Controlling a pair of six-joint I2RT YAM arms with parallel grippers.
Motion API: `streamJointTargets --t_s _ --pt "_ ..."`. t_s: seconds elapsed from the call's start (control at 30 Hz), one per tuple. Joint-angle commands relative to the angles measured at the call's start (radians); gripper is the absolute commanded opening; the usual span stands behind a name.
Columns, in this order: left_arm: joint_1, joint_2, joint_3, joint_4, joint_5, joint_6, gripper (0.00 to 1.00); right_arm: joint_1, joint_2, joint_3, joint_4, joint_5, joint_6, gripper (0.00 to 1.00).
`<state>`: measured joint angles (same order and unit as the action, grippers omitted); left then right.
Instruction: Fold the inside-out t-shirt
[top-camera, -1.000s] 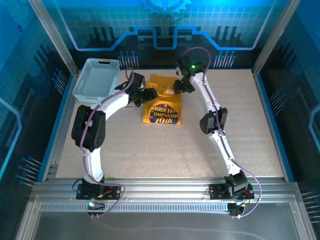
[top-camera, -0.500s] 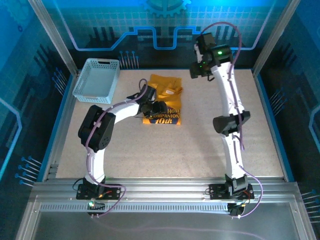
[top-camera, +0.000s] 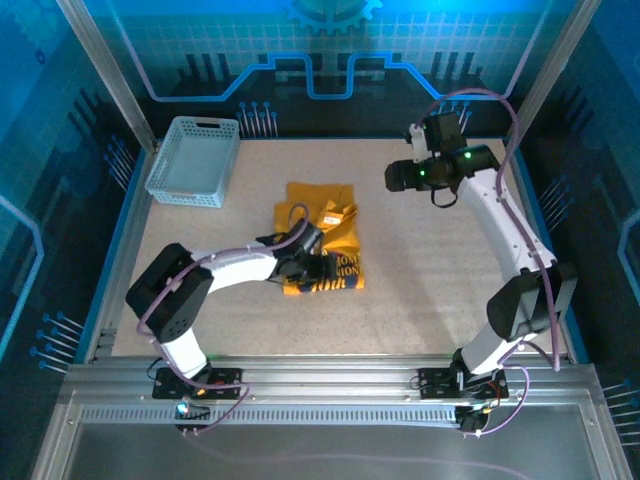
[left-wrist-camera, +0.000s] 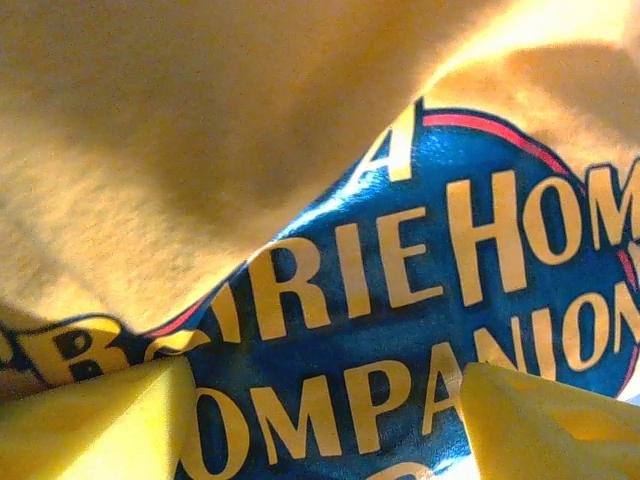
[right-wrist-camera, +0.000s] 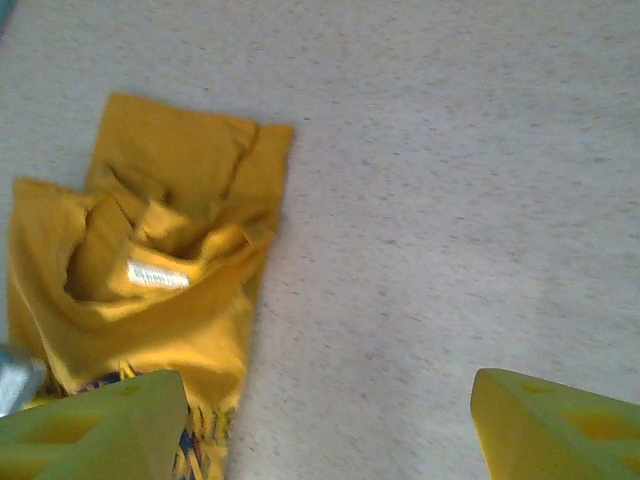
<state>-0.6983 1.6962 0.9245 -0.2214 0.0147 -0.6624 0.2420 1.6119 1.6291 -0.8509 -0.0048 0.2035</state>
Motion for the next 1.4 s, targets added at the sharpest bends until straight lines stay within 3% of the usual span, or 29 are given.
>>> streamJointTargets --t_s 0.0,0.1,0.27,0.4,0.53,0.63,0.8,1.17,1.37 --pt "-0.105 -0.079 -0.115 -0.038 -0.045 -0.078 0.73 0.012 -0.047 -0.188 0.225 -0.122 0.071 0.77" --pt "-0.196 -0.169 -0.163 -0.070 -0.084 -0.130 0.74 0.048 -0.075 -0.312 0.298 -0.124 0.088 0.76" --pt "-0.204 -0.321 -0.156 -0.107 -0.136 -0.134 0.79 0.115 -0.073 -0.426 0.371 -0.116 0.099 0.76" --pt "-0.140 -0.385 -0.090 -0.170 -0.159 -0.091 0.83 0.163 -0.049 -0.471 0.414 -0.124 0.117 0.75" --pt "0.035 -0.422 -0.083 -0.191 -0.133 -0.062 0.83 0.201 -0.002 -0.480 0.448 -0.103 0.112 0.72" --pt "0.147 -0.372 -0.018 -0.231 -0.127 0.011 0.81 0.205 0.050 -0.461 0.454 -0.094 0.115 0.67" --pt "0.211 -0.240 0.100 -0.280 -0.225 0.141 0.71 0.215 0.120 -0.416 0.442 -0.089 0.109 0.62" --pt "0.226 -0.035 0.185 -0.260 -0.233 0.170 0.66 0.262 0.244 -0.324 0.389 -0.057 0.121 0.57" --pt "0.227 0.035 0.204 -0.239 -0.206 0.165 0.58 0.267 0.286 -0.297 0.357 -0.020 0.141 0.50"
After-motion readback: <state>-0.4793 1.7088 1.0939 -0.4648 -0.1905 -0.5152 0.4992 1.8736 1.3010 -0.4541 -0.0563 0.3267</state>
